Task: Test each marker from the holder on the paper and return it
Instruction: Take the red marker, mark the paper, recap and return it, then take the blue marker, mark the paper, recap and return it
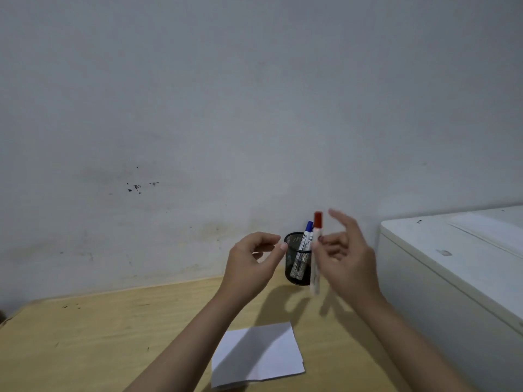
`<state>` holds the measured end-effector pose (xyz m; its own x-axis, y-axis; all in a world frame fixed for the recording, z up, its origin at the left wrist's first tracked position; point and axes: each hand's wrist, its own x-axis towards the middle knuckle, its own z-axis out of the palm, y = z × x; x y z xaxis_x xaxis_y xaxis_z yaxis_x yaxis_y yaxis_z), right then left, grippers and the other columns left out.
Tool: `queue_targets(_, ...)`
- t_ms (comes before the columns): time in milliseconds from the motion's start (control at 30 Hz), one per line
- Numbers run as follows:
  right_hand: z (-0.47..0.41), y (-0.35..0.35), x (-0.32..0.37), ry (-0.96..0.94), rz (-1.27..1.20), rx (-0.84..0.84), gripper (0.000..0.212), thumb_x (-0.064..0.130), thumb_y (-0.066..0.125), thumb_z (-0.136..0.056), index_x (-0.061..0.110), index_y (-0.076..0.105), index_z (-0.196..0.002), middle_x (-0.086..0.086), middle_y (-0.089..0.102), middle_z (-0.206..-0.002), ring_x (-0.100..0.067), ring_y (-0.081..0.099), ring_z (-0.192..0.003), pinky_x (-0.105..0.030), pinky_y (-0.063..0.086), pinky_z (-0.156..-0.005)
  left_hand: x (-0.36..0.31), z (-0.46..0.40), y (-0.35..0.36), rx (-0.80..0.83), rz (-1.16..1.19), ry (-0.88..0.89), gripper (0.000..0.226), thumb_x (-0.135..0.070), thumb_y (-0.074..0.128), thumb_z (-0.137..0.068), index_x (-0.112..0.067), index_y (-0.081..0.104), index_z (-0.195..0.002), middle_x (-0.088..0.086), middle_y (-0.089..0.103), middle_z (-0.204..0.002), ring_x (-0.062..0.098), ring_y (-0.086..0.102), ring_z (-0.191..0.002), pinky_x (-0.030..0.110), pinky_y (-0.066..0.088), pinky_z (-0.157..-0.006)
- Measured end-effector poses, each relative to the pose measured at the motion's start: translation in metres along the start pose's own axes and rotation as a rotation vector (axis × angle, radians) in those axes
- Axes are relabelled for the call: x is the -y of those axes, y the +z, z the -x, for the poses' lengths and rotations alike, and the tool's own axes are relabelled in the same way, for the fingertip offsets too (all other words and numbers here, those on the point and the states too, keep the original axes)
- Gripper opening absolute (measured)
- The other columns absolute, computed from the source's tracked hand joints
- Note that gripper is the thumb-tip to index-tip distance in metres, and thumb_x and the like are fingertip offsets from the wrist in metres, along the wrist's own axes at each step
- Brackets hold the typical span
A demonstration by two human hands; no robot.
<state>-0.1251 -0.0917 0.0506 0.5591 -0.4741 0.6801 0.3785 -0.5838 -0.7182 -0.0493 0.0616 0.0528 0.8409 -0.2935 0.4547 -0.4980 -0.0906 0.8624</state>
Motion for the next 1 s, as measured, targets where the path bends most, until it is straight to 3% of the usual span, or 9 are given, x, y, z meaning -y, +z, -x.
queue_targets(100, -0.046, -0.005, -0.013, 0.028, 0.003, -0.146, 0.050, 0.008, 0.070, -0.079, 0.028, 0.052, -0.122, -0.005, 0.066, -0.071, -0.004, 0.060, -0.053, -0.009, 0.047, -0.054, 0.024, -0.023, 0.019, 0.011, -0.174, -0.009, 0.021, -0.031, 0.069, -0.080, -0.022, 0.066, -0.098, -0.005, 0.065, -0.107, 0.007, 0.060, -0.096, 0.018, 0.044, -0.077)
queue_targets(200, -0.077, 0.001, -0.027, 0.045, 0.058, -0.195, 0.045, 0.006, 0.070, -0.078, 0.020, 0.052, -0.116, -0.003, 0.065, -0.077, 0.000, 0.065, -0.055, -0.005, 0.044, -0.050, 0.049, -0.043, 0.042, 0.084, -0.336, 0.023, 0.031, -0.033, 0.066, -0.081, -0.018, 0.063, -0.108, 0.000, 0.060, -0.115, 0.015, 0.055, -0.107, 0.026, 0.043, -0.088)
queue_targets(300, -0.087, 0.017, -0.046, 0.101, 0.150, -0.145, 0.041, 0.006, 0.067, -0.077, 0.018, 0.048, -0.110, 0.001, 0.063, -0.073, -0.008, 0.065, -0.055, -0.011, 0.045, -0.049, 0.065, -0.056, 0.060, 0.121, -0.426, 0.046, 0.039, -0.039, 0.062, -0.082, -0.015, 0.061, -0.113, 0.002, 0.059, -0.118, 0.019, 0.052, -0.113, 0.032, 0.045, -0.093)
queue_targets(400, -0.085, 0.030, -0.070, 0.165, 0.258, -0.024, 0.034, 0.004, 0.061, -0.075, 0.015, 0.046, -0.102, -0.003, 0.061, -0.061, -0.016, 0.062, -0.058, -0.027, 0.046, -0.051, 0.073, -0.061, 0.071, 0.082, -0.481, 0.048, 0.039, -0.039, 0.059, -0.084, -0.010, 0.063, -0.110, 0.004, 0.060, -0.114, 0.021, 0.054, -0.109, 0.033, 0.047, -0.088)
queue_targets(567, -0.079, 0.037, -0.098, 0.261, 0.369, 0.135, 0.030, 0.002, 0.061, -0.068, 0.010, 0.043, -0.090, -0.010, 0.058, -0.066, -0.017, 0.050, -0.056, -0.025, 0.033, -0.045, 0.075, -0.063, 0.076, -0.024, -0.400, 0.013, 0.028, -0.033, 0.067, -0.081, -0.010, 0.069, -0.097, 0.003, 0.065, -0.101, 0.019, 0.061, -0.094, 0.031, 0.050, -0.077)
queue_targets(667, -0.082, 0.041, -0.106, 0.311, 0.452, 0.183, 0.029, 0.009, 0.064, -0.071, 0.012, 0.046, -0.093, -0.013, 0.055, -0.088, -0.016, 0.047, -0.065, -0.024, 0.030, -0.050, 0.075, -0.063, 0.074, -0.054, -0.334, -0.012, 0.027, -0.032, 0.072, -0.076, -0.011, 0.070, -0.093, 0.002, 0.068, -0.098, 0.017, 0.062, -0.093, 0.032, 0.052, -0.078)
queue_targets(767, -0.086, 0.045, -0.108, 0.291, 0.562, 0.196, 0.045, 0.020, 0.068, -0.075, 0.013, 0.049, -0.115, -0.013, 0.047, -0.113, -0.027, 0.053, -0.097, -0.030, 0.040, -0.071, 0.075, -0.063, 0.074, -0.061, -0.310, -0.019, 0.028, -0.032, 0.073, -0.076, -0.011, 0.071, -0.094, 0.001, 0.069, -0.098, 0.015, 0.062, -0.092, 0.031, 0.053, -0.079)
queue_targets(867, -0.089, 0.051, -0.105, 0.197, 0.691, 0.178, 0.043, 0.031, 0.066, -0.078, 0.018, 0.056, -0.118, -0.010, 0.047, -0.111, -0.029, 0.046, -0.109, -0.037, 0.038, -0.084, 0.076, -0.063, 0.075, -0.065, -0.295, -0.015, 0.027, -0.030, 0.074, -0.075, -0.010, 0.071, -0.093, 0.002, 0.069, -0.097, 0.016, 0.063, -0.092, 0.030, 0.052, -0.080)
queue_targets(1000, -0.093, 0.059, -0.107, 0.221, 0.765, 0.186, 0.037, 0.037, 0.062, -0.081, 0.018, 0.064, -0.112, -0.009, 0.048, -0.110, -0.030, 0.045, -0.109, -0.039, 0.038, -0.087, 0.076, -0.063, 0.074, -0.062, -0.292, -0.019, 0.027, -0.031, 0.074, -0.076, -0.010, 0.071, -0.093, 0.002, 0.069, -0.097, 0.016, 0.063, -0.092, 0.031, 0.053, -0.081)
